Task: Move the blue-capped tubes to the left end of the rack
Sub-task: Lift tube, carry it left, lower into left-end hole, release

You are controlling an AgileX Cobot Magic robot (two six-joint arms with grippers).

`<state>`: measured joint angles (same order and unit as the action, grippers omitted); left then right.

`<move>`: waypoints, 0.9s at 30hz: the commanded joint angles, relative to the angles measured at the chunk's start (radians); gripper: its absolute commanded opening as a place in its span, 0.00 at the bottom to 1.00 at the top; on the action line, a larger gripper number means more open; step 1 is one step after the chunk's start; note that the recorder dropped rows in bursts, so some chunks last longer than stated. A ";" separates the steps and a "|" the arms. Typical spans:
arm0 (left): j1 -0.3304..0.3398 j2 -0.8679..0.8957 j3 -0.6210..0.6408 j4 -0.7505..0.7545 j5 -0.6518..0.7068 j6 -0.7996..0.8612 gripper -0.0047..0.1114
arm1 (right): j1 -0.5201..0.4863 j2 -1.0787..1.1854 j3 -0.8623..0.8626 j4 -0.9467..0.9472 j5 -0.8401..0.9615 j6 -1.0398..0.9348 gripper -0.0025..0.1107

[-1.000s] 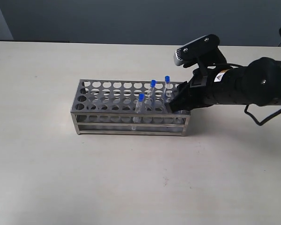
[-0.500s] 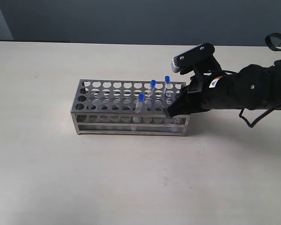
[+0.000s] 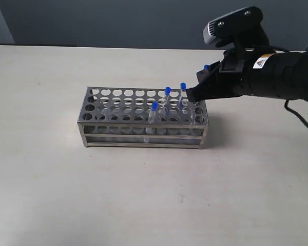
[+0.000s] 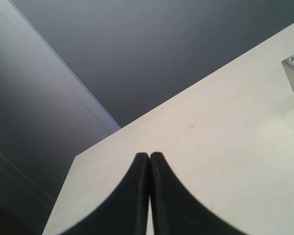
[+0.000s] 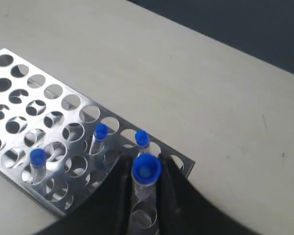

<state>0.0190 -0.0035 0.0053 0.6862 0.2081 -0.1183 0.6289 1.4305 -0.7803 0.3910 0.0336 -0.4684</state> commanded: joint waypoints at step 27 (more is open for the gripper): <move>0.002 0.003 -0.005 -0.001 -0.005 -0.003 0.05 | 0.223 0.647 -1.011 0.130 0.547 -0.206 0.02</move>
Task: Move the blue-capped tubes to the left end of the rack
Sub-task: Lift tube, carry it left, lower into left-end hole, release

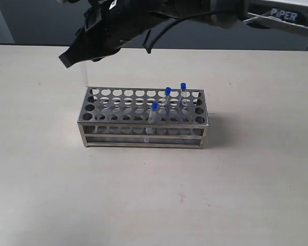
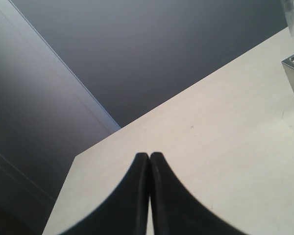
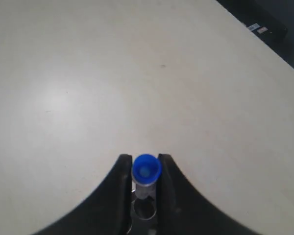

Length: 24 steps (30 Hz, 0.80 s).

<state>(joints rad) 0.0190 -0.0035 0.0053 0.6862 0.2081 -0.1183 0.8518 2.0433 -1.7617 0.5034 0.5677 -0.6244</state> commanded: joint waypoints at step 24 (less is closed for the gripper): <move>0.002 0.003 -0.005 -0.001 -0.003 -0.003 0.05 | -0.002 0.116 -0.030 -0.084 -0.066 -0.056 0.02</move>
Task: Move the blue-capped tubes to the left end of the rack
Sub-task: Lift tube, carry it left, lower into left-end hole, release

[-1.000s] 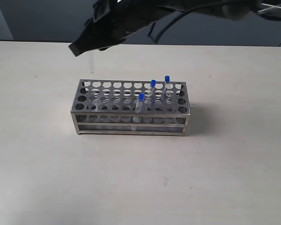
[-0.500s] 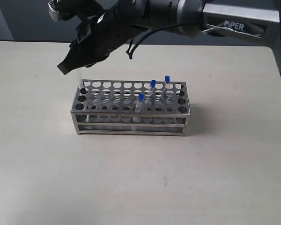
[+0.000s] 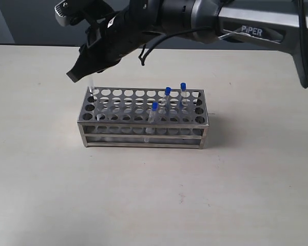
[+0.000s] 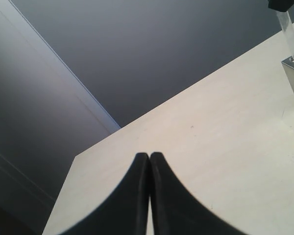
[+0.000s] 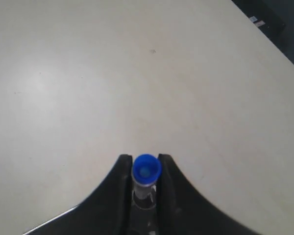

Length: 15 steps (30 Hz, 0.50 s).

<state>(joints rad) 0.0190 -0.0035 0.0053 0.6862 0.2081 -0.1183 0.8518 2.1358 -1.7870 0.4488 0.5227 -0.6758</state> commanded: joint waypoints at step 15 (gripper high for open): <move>0.002 0.003 -0.005 -0.001 -0.003 -0.003 0.05 | -0.002 0.068 -0.004 -0.014 -0.004 0.066 0.09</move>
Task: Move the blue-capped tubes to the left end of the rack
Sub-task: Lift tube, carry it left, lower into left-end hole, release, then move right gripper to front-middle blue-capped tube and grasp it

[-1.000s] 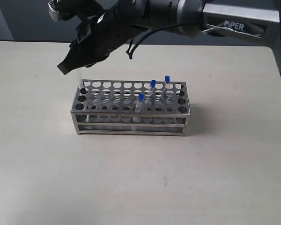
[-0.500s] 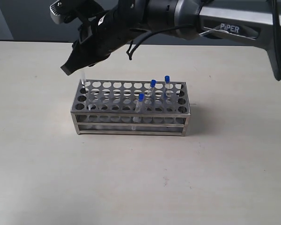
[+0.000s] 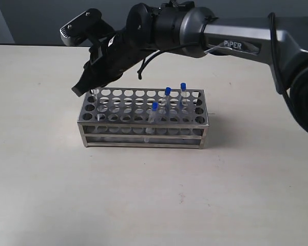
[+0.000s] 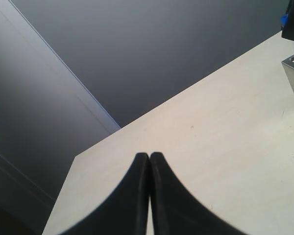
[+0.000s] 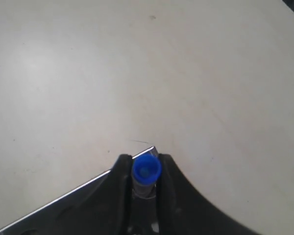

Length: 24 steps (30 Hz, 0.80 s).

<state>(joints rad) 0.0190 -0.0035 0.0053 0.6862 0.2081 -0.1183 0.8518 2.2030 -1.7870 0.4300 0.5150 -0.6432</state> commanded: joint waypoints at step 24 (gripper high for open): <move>0.002 0.003 -0.005 -0.001 -0.005 -0.003 0.05 | -0.002 -0.191 -0.004 -0.214 0.324 0.255 0.37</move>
<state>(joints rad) 0.0190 -0.0035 0.0053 0.6862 0.2081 -0.1183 0.8518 2.0468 -1.7886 0.3226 0.7386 -0.4715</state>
